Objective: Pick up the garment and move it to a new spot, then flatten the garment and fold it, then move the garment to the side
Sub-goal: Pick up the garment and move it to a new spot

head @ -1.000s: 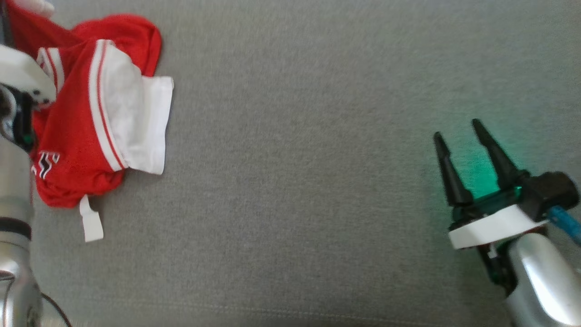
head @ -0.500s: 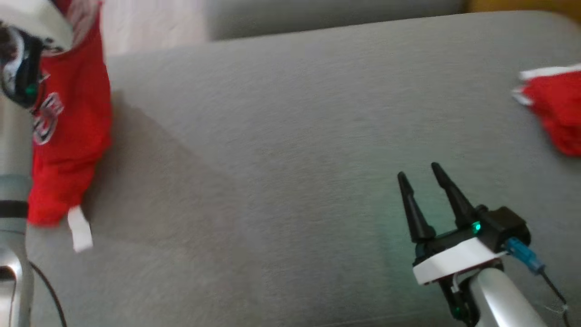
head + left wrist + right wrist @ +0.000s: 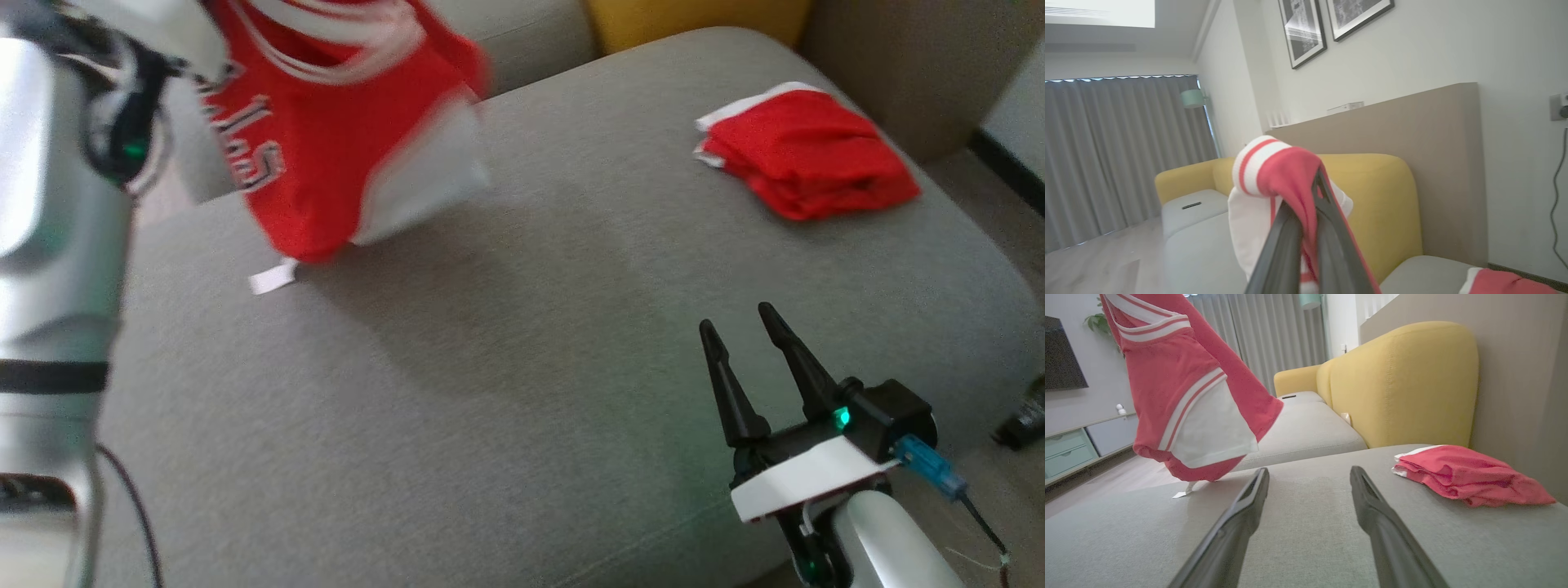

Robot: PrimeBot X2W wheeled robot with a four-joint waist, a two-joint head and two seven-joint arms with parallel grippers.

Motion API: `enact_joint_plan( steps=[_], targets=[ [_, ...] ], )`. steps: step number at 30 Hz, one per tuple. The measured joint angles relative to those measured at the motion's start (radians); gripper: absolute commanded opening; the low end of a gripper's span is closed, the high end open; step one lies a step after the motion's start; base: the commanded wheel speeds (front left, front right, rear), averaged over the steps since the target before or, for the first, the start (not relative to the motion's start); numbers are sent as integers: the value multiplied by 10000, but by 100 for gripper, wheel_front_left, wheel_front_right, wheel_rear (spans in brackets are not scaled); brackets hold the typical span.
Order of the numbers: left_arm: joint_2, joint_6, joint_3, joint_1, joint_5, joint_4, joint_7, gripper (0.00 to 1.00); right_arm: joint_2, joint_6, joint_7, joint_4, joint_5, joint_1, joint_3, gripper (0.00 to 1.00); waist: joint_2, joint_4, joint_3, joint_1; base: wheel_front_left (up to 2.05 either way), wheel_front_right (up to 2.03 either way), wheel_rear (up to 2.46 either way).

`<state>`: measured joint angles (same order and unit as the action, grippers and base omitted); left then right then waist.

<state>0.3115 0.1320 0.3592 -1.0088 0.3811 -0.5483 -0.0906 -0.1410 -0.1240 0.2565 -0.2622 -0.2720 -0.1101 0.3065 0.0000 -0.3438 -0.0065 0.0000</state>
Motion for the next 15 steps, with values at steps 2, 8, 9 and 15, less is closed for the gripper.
enact_joint_plan(
  steps=[2,8,9,15],
  targets=[
    [-226,0,270,26,222,-17,113,0,-2,0,0,12,-2,32,-21,100,0,-261,-80,0,0,0,0],
    [-761,0,982,635,523,-679,196,0,-15,0,0,52,-12,316,-13,100,0,-669,-1,0,0,0,0],
    [-811,0,1099,824,604,-857,190,0,-13,0,-2,59,-12,328,-8,100,0,-689,66,0,0,0,0],
    [-1095,0,1870,2015,943,-1856,23,0,2,0,0,115,-13,327,73,100,0,-713,465,0,0,0,0]
  ],
)
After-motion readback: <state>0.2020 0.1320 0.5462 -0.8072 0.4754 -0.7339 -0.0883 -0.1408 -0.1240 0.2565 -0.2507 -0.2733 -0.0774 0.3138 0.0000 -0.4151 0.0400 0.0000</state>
